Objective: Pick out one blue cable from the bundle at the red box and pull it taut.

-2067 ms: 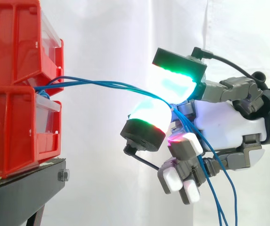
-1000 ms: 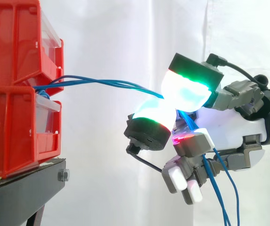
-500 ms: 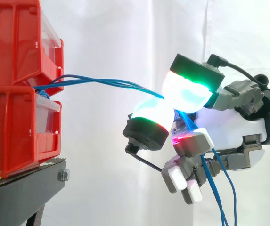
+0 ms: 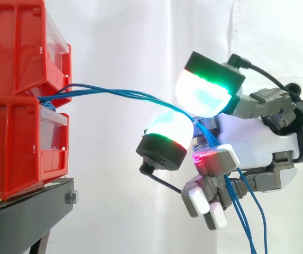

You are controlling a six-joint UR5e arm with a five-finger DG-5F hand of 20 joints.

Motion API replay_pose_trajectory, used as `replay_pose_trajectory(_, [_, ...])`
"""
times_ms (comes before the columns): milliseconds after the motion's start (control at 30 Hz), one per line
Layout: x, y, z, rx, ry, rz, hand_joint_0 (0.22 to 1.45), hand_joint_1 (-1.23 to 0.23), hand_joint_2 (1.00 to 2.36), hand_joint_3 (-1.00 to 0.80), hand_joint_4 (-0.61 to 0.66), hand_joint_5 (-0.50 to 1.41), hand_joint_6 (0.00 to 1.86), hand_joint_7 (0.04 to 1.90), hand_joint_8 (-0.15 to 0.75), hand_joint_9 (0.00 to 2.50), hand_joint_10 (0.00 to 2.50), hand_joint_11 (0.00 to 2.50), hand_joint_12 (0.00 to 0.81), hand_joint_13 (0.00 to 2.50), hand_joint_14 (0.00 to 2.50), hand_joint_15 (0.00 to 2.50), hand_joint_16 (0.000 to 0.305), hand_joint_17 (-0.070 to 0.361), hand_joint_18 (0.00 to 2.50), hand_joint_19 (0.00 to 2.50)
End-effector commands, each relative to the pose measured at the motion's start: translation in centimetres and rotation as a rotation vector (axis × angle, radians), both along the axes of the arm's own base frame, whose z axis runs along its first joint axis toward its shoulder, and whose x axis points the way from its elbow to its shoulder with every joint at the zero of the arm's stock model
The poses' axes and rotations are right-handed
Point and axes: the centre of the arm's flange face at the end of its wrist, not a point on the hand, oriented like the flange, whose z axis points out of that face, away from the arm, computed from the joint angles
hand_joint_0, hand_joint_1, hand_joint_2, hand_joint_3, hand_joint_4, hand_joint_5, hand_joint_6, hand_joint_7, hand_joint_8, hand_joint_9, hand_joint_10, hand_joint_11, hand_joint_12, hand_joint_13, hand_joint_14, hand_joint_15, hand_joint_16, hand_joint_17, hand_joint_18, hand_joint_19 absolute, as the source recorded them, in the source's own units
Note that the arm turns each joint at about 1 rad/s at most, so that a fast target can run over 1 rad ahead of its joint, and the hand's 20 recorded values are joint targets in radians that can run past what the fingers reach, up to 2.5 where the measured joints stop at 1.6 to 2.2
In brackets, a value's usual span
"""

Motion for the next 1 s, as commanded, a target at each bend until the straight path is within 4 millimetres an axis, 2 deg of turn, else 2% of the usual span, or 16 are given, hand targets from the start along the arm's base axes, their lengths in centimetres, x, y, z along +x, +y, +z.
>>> replay_pose_trajectory(0, [0.0, 0.1, -0.01, 0.001, 0.001, 0.001, 0.53, -0.64, 1.0, -0.5, 0.09, -0.11, 0.89, 0.99, 0.324, 1.29, 0.02, 0.72, 0.378, 0.98, 0.02, 0.42, 0.051, 0.115, 0.97, 0.46])
replay_pose_trajectory(233, [0.0, 0.1, -0.01, 0.003, 0.002, 0.0, 0.59, -0.54, 1.0, -0.5, 0.06, -0.11, 0.88, 1.04, 0.323, 1.3, 0.02, 0.73, 0.364, 0.97, 0.02, 0.43, 0.049, 0.109, 0.95, 0.48])
replay_pose_trajectory(333, [0.0, 0.1, -0.01, 0.003, 0.002, 0.0, 0.62, -0.59, 1.0, -0.5, 0.04, -0.1, 0.88, 1.05, 0.32, 1.3, 0.02, 0.73, 0.362, 0.96, 0.02, 0.43, 0.048, 0.108, 0.95, 0.48])
replay_pose_trajectory(500, [-0.07, 0.1, -0.07, 0.002, 0.008, 0.0, 0.63, -0.73, 1.01, -0.34, 0.04, -0.1, 0.9, 1.09, 0.33, 1.3, 0.03, 0.73, 0.365, 0.97, 0.02, 0.43, 0.048, 0.109, 0.95, 0.47])
replay_pose_trajectory(767, [-0.09, 0.1, -0.08, 0.002, 0.009, 0.0, 0.67, -0.88, 1.02, -0.24, 0.04, -0.1, 0.91, 1.13, 0.34, 1.28, 0.03, 0.75, 0.369, 0.97, 0.02, 0.43, 0.049, 0.11, 0.96, 0.46])
replay_pose_trajectory(967, [-0.07, 0.1, -0.07, 0.002, 0.008, 0.0, 0.77, -0.9, 1.01, -0.4, -0.07, -0.11, 0.93, 1.23, 0.334, 1.26, 0.02, 0.74, 0.367, 0.97, 0.02, 0.42, 0.048, 0.109, 0.97, 0.44])
